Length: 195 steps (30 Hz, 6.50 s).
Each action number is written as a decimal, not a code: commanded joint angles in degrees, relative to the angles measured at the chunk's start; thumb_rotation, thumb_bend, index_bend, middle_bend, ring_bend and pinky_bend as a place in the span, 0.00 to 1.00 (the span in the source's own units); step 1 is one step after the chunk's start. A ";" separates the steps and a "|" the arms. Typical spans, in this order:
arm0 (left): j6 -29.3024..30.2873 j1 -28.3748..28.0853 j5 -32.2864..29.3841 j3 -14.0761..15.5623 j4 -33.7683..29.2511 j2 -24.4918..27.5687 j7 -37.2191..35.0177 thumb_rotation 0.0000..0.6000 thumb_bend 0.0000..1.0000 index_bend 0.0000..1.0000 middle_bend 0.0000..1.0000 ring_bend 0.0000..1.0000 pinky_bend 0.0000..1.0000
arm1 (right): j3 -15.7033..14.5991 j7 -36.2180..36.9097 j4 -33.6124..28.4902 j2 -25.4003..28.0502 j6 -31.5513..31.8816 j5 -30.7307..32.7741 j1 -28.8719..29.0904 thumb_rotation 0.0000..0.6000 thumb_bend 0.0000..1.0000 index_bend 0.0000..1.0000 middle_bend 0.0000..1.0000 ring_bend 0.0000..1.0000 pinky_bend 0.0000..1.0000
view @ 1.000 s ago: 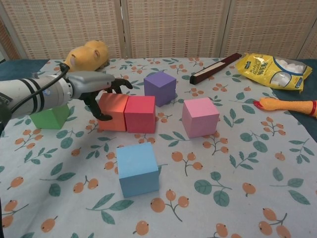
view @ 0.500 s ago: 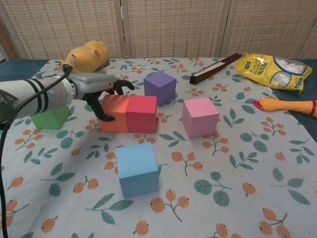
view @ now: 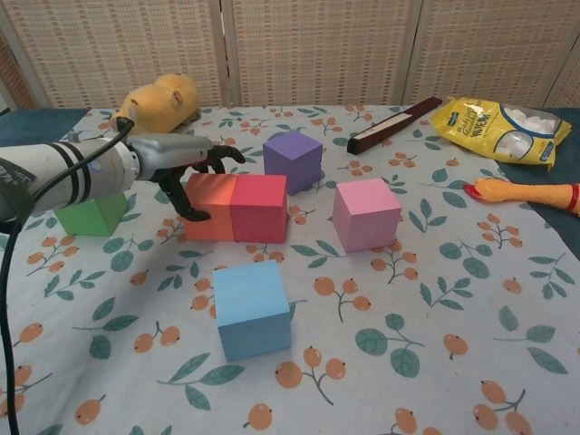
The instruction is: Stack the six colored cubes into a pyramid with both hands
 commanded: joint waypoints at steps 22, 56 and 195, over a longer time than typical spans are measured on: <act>0.93 -0.76 -3.04 0.72 -1.96 0.68 2.22 1.00 0.33 0.00 0.05 0.20 0.18 | 0.08 0.46 0.36 -0.05 0.54 -0.23 -0.43 1.00 0.00 0.00 0.07 0.00 0.03; 22.23 18.20 15.49 6.49 -24.17 20.39 -9.86 1.00 0.34 0.00 0.00 0.14 0.16 | 6.98 9.17 12.74 -12.01 -45.44 1.60 37.59 1.00 0.00 0.08 0.15 0.00 0.08; 17.16 22.98 27.17 2.29 -18.30 20.31 -25.88 1.00 0.33 0.00 0.00 0.13 0.16 | 13.34 -11.09 35.65 -44.30 -46.58 27.94 50.58 1.00 0.06 0.39 0.43 0.21 0.17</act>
